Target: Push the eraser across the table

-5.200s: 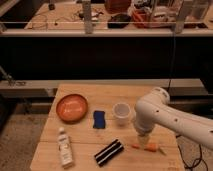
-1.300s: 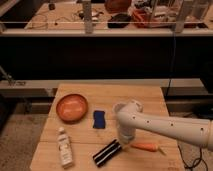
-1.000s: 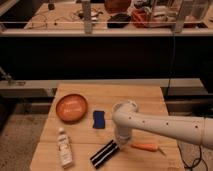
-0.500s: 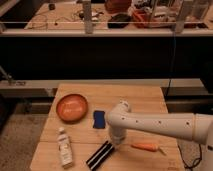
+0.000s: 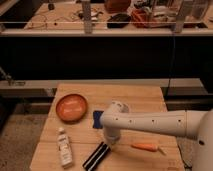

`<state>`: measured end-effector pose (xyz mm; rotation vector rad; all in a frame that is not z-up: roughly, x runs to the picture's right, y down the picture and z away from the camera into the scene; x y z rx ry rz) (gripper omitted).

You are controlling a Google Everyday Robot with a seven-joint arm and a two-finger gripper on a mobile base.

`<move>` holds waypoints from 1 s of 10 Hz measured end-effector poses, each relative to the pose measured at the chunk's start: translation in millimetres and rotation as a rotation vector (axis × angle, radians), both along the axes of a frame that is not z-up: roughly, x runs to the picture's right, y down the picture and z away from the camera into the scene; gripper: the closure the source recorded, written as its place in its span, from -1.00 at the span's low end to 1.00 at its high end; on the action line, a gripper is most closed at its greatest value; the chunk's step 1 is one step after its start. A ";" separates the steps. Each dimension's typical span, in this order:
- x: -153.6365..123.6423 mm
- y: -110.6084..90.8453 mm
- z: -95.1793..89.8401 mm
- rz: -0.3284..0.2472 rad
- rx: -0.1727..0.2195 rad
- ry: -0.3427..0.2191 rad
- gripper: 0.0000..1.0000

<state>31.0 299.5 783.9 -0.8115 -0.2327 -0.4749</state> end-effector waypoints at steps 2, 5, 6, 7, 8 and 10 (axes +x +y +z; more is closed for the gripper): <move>-0.1 -0.2 -0.6 0.000 -0.001 -0.001 0.97; -14.8 0.8 0.6 -0.020 0.002 -0.016 0.97; -12.9 0.1 -0.1 -0.016 0.002 -0.013 0.97; -13.3 -0.6 -0.3 -0.016 0.004 -0.015 0.97; -12.9 -0.6 -0.4 -0.020 0.003 -0.014 0.97; -20.5 0.8 1.5 -0.041 0.006 -0.023 0.97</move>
